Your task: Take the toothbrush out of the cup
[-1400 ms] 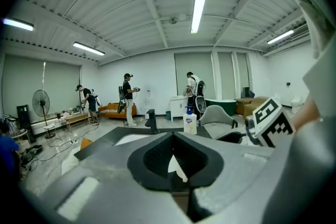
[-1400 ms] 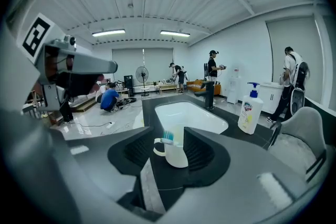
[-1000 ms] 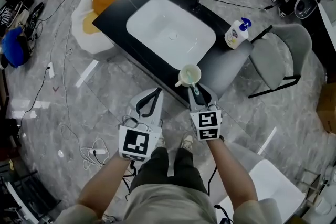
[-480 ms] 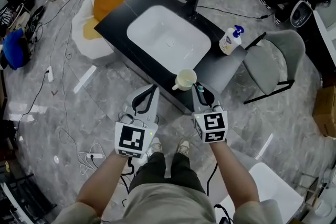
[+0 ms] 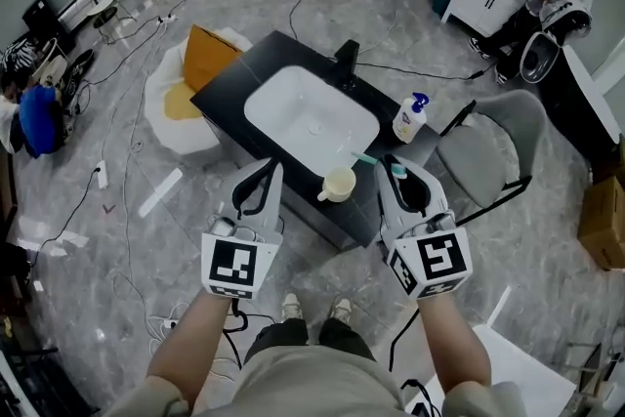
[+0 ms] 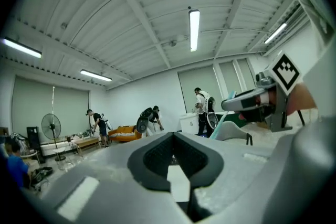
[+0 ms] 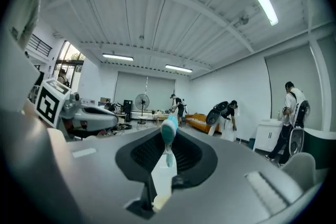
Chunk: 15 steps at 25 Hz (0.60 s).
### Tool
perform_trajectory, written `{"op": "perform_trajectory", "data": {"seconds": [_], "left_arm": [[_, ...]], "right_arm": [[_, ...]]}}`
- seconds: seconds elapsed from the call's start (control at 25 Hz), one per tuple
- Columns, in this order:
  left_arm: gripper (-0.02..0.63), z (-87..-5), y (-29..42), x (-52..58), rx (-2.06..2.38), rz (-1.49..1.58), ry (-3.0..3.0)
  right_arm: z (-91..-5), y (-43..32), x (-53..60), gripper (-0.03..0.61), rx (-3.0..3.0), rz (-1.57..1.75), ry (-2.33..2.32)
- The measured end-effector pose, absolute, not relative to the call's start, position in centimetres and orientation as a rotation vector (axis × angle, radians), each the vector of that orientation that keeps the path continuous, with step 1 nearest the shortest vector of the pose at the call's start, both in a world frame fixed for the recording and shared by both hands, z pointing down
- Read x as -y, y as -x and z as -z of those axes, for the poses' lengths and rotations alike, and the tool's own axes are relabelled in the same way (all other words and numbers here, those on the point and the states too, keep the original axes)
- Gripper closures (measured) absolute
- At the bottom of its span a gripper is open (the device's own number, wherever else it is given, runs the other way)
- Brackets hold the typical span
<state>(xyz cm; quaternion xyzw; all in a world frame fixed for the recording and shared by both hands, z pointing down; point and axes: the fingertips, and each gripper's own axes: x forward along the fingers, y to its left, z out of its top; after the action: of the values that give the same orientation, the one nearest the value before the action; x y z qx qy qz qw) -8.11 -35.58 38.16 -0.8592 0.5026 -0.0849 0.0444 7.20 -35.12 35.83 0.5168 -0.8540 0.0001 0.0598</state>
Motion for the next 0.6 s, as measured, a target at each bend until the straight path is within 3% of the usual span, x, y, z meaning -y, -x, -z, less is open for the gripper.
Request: {"op": "perform_trajectory", "data": {"seconds": [0.28, 0.6], "left_arm": [[0.611, -29.7, 8.6, 33.5, -1.530, 0.097, 2.557], [0.611, -26.1, 8.5, 30.8, -1.473, 0.069, 2.480]], "right_arm": [[-25.2, -7.5, 30.9, 0.538, 2.681, 0.265, -1.581], [-22.9, -8.5, 27.0, 0.538, 2.676, 0.390, -1.549]]}}
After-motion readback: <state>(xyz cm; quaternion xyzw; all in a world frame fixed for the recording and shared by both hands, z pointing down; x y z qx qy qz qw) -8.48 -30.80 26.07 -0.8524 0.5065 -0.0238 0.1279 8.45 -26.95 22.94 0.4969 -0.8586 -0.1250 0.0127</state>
